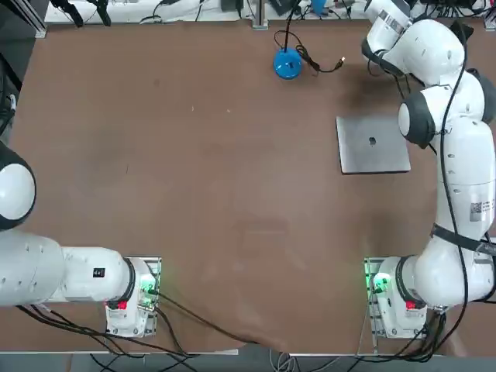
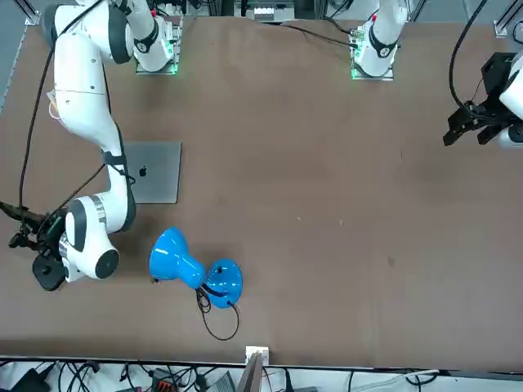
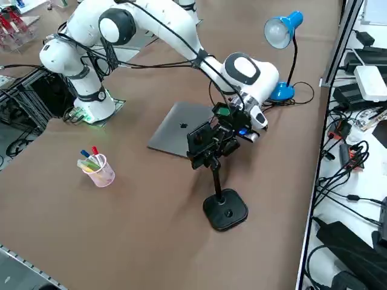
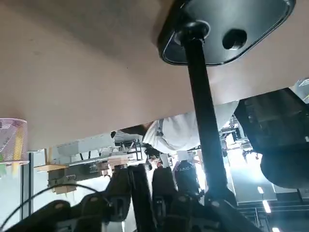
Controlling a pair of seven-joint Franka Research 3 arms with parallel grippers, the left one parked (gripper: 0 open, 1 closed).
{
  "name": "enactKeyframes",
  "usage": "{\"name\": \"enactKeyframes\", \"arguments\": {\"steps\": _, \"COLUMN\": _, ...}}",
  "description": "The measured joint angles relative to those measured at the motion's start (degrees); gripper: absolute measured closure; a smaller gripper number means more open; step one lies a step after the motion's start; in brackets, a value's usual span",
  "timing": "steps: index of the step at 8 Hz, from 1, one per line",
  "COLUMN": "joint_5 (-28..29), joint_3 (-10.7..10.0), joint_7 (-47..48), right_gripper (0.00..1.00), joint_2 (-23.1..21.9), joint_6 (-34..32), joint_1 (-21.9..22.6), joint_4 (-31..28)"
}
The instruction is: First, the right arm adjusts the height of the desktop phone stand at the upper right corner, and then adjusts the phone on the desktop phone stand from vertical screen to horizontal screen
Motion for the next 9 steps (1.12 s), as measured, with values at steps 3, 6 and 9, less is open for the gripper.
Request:
{"name": "enactKeyframes", "arguments": {"steps": 3, "joint_5": 0.01, "joint_3": 0.16, "joint_7": 0.0, "right_gripper": 0.81, "joint_2": 0.05, "joint_6": 0.22, "joint_1": 0.06, "joint_4": 0.35}}
{"name": "enactKeyframes", "arguments": {"steps": 6, "joint_5": 0.79, "joint_3": 0.58, "joint_7": 0.01, "right_gripper": 0.81, "joint_2": 0.06, "joint_6": 0.99, "joint_1": 0.0, "joint_4": 2.09}}
{"name": "enactKeyframes", "arguments": {"steps": 9, "joint_5": 3.58, "joint_3": 0.85, "joint_7": 0.01, "right_gripper": 0.81, "joint_2": 0.05, "joint_6": 1.19, "joint_1": -0.21, "joint_4": 4.03}}
